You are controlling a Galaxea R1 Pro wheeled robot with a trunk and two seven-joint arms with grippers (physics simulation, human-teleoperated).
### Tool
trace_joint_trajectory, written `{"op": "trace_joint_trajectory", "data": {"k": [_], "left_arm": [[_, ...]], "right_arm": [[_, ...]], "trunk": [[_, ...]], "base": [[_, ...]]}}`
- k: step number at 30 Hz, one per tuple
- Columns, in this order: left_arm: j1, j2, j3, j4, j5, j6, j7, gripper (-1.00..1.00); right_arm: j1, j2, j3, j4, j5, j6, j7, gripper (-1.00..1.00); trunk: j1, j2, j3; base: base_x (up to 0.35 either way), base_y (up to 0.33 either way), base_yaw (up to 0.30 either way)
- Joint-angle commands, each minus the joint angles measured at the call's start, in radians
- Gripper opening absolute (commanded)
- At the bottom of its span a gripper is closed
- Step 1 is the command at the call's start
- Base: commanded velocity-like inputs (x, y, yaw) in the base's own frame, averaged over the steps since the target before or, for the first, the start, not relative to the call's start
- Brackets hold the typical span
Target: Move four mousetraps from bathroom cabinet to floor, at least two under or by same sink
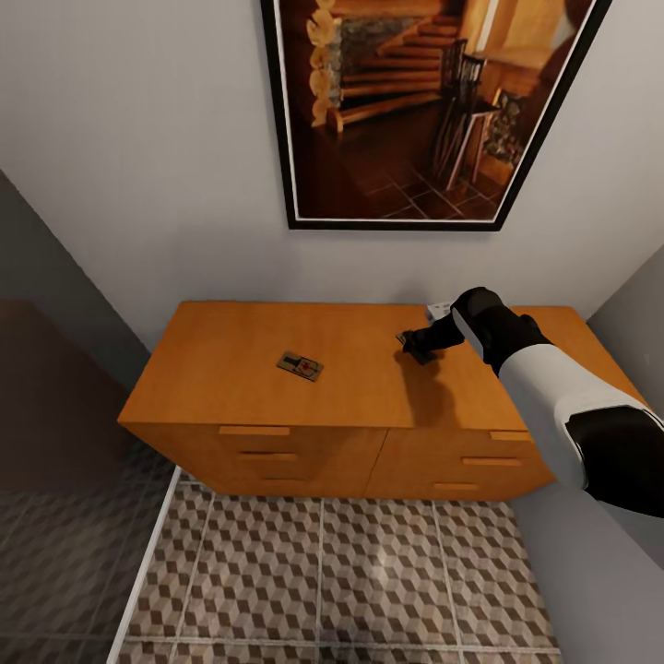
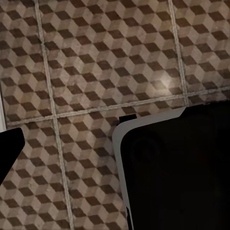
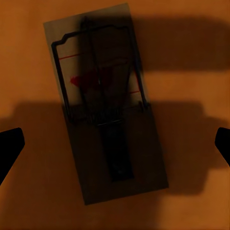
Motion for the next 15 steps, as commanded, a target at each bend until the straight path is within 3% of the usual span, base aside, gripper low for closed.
{"op": "trace_joint_trajectory", "data": {"k": [1,15], "left_arm": [[-0.002,0.000,-0.004,0.004,-0.001,-0.006,0.001,1.00],[-0.002,0.000,-0.004,0.004,-0.001,-0.006,0.001,1.00]], "right_arm": [[-0.001,-0.001,0.005,-0.001,0.007,0.003,0.008,1.00],[-0.001,-0.001,0.005,-0.001,0.006,0.003,0.008,1.00]], "trunk": [[0.001,-0.002,-0.001],[0.001,-0.002,-0.002]], "base": [[0.000,0.000,0.000],[0.000,0.000,0.000]]}}
